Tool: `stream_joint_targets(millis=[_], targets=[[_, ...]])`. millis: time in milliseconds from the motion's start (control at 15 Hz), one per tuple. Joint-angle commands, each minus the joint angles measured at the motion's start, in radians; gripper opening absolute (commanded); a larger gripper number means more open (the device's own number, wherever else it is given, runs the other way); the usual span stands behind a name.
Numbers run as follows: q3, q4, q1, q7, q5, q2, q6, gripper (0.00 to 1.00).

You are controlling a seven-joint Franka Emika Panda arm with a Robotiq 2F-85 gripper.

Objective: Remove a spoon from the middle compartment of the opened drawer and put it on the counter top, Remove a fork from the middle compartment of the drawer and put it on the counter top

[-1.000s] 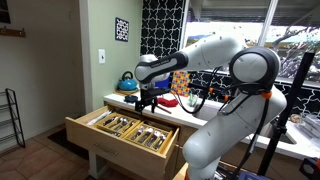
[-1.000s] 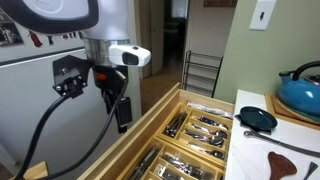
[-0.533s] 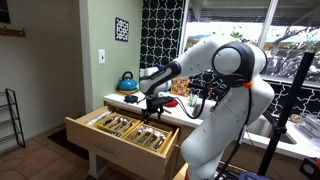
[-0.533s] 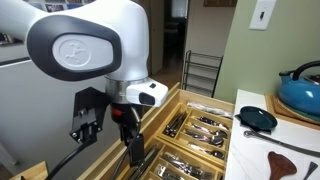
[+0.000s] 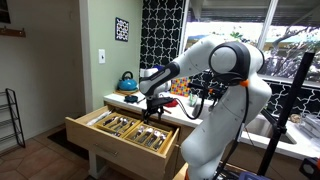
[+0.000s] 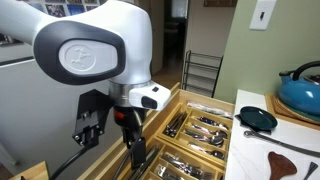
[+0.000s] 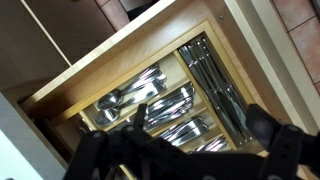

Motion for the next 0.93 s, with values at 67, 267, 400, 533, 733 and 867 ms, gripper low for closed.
stream_joint_targets(millis=[67, 267, 400, 533, 733, 867], targets=[[-0.047, 0.013, -0.012, 0.010, 0.029, 0.102, 0.140, 1.00], [-0.074, 0.035, -0.009, -0.005, 0.082, 0.173, 0.218, 1.00], [-0.064, 0.018, -0.010, -0.007, 0.055, 0.139, 0.203, 1.00], [-0.072, 0.036, -0.009, -0.021, 0.062, 0.181, 0.223, 1.00], [-0.073, 0.050, -0.008, -0.023, 0.064, 0.202, 0.226, 1.00], [-0.073, 0.053, -0.008, -0.024, 0.064, 0.202, 0.226, 1.00]])
